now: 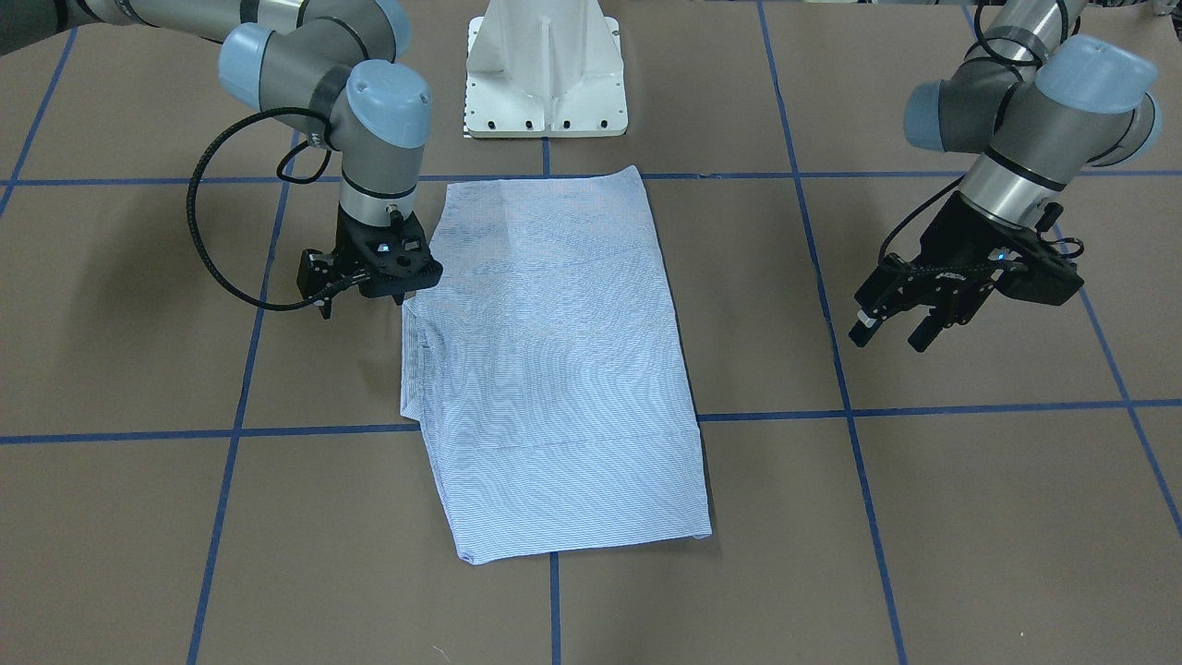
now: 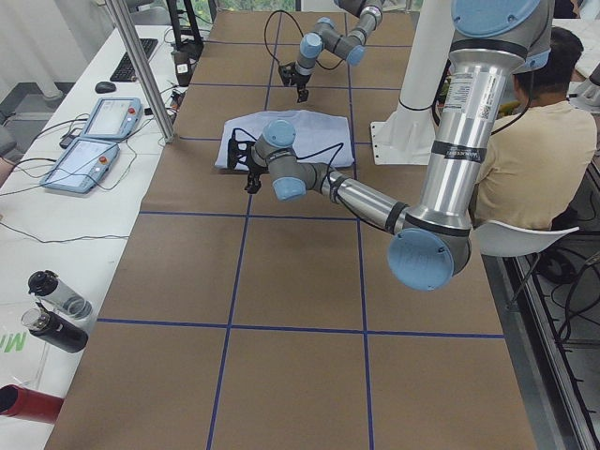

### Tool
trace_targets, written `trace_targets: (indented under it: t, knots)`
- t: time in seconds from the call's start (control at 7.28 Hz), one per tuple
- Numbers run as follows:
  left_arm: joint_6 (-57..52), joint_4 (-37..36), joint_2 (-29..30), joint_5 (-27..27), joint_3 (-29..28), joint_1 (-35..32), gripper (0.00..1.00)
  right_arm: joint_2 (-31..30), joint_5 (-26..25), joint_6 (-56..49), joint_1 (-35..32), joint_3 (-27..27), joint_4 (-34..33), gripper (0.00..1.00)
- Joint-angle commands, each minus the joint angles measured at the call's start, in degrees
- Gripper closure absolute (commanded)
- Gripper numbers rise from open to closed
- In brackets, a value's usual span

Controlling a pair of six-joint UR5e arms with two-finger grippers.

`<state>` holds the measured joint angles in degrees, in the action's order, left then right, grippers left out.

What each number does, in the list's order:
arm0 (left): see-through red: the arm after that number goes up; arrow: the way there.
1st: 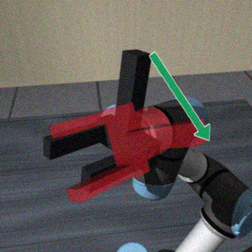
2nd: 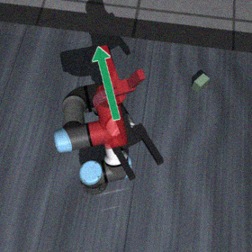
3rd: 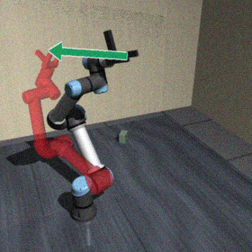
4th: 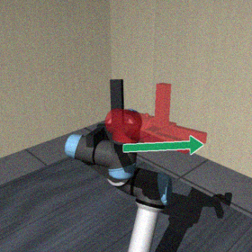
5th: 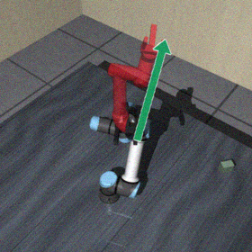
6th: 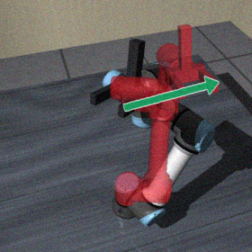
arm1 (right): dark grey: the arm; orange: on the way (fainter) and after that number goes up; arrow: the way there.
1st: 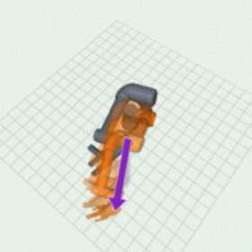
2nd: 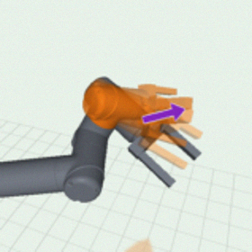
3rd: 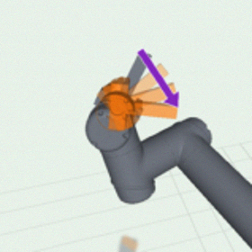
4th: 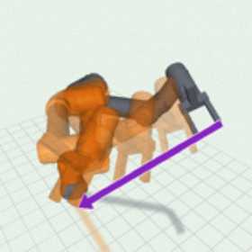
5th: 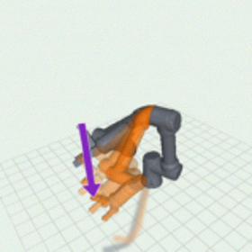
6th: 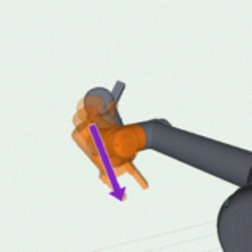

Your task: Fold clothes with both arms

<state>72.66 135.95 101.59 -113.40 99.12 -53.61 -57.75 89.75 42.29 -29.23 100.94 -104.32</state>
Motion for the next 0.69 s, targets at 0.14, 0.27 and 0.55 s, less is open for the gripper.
trace_targets:
  t: [0.14,0.27,0.55]
  knots:
    - [0.03,-0.16,0.01,-0.15,0.98,0.0,0.02,1.51,0.51,22.63,2.58,-2.16,9.26,0.0]
    - [0.03,-0.16,0.01,-0.15,1.25,0.0,0.02,0.19,0.78,35.54,4.86,-0.85,11.92,0.0]
    - [0.12,-0.07,0.09,-0.07,1.51,0.09,0.02,-1.3,0.08,57.44,8.12,4.06,12.22,0.0]
